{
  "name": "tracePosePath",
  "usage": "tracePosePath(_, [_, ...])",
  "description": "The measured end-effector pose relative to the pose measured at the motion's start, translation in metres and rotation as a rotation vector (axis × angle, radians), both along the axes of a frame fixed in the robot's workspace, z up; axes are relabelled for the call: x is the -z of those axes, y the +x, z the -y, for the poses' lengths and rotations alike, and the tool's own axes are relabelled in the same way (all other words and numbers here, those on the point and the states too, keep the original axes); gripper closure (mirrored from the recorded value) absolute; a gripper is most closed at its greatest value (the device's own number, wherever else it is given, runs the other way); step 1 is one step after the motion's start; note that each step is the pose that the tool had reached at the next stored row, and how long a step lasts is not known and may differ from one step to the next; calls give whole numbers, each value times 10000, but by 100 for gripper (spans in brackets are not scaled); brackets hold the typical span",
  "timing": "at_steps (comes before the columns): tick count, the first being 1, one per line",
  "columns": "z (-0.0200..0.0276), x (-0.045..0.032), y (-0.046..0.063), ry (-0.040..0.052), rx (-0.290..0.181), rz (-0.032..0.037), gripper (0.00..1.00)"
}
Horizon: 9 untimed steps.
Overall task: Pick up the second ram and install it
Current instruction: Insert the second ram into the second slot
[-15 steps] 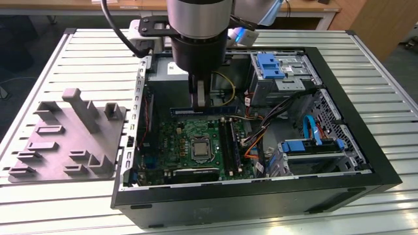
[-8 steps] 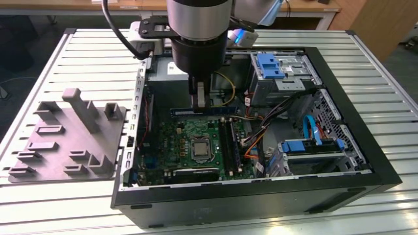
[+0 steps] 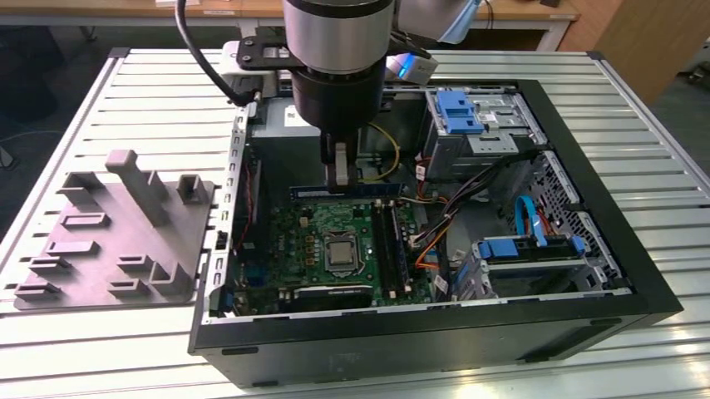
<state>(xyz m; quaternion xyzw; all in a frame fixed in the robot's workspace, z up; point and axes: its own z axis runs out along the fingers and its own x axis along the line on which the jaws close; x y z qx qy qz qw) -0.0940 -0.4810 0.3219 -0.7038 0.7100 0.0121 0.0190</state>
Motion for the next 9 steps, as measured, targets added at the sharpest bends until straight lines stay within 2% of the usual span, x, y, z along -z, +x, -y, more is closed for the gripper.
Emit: tracePosePath(9, [0,2,0,0,1,0,89])
